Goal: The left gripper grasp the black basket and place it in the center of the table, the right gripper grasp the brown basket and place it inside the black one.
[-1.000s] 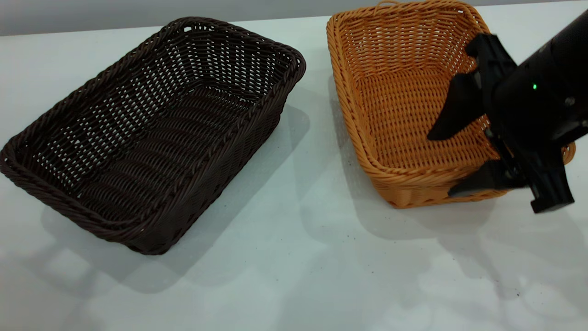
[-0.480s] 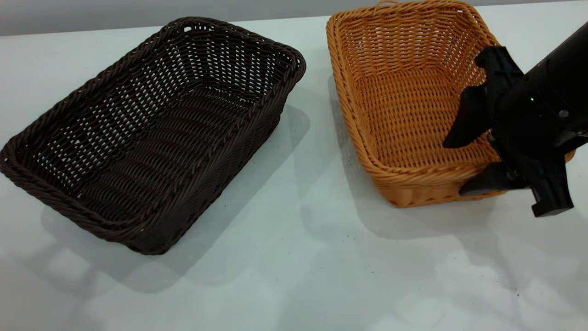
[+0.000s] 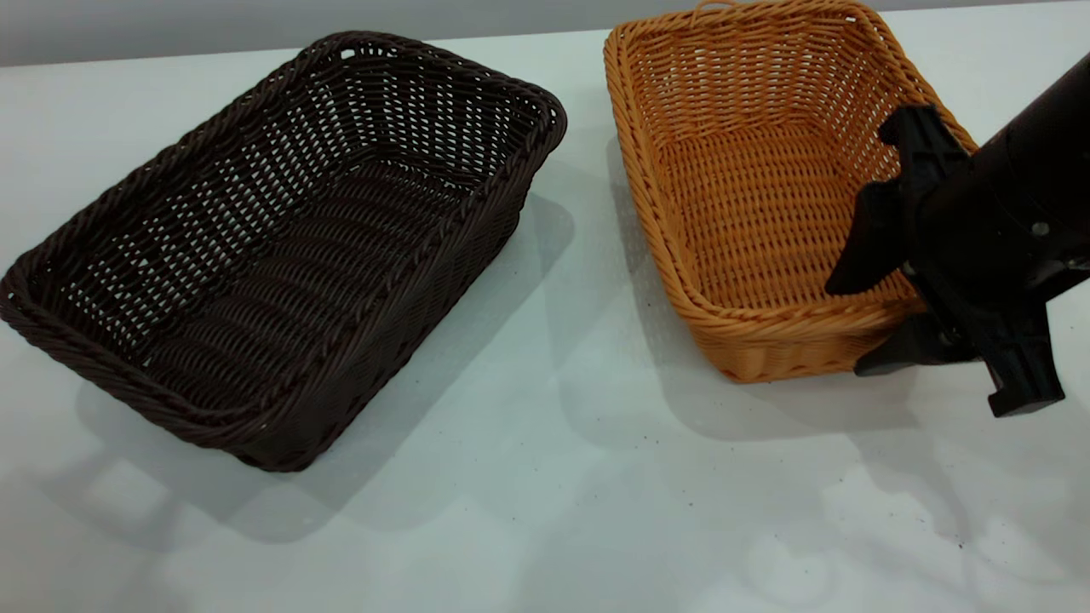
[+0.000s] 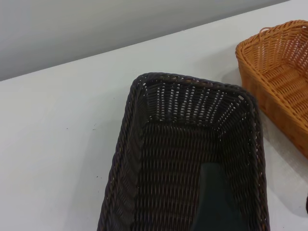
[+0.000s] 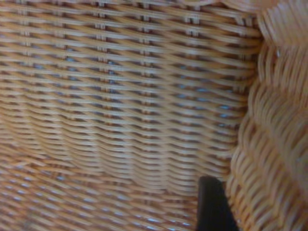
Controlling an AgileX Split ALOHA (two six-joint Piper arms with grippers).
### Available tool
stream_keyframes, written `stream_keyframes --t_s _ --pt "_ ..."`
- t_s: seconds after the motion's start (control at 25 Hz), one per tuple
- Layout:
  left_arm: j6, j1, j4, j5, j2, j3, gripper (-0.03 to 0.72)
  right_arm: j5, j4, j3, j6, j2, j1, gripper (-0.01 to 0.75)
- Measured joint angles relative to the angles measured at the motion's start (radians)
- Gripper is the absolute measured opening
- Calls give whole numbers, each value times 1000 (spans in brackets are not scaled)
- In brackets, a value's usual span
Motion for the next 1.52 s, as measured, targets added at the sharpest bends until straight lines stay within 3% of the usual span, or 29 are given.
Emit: stream_keyframes --t_s 0.28,0.4,0.56,1.16,1.52 --pt "0 0 0 3 0 0 386 -31 25 0 1 0 0 356" --pt "0 0 0 9 0 0 386 -30 41 0 1 0 0 272" --pt "0 0 0 44 0 0 386 -20 41 0 2 0 0 104" --pt "-26 0 -10 17 75 59 386 -31 -14 0 -71 -94 -2 100" --pt "-20 -1 -90 -19 170 87 386 -33 -125 0 -141 -224 -139 100"
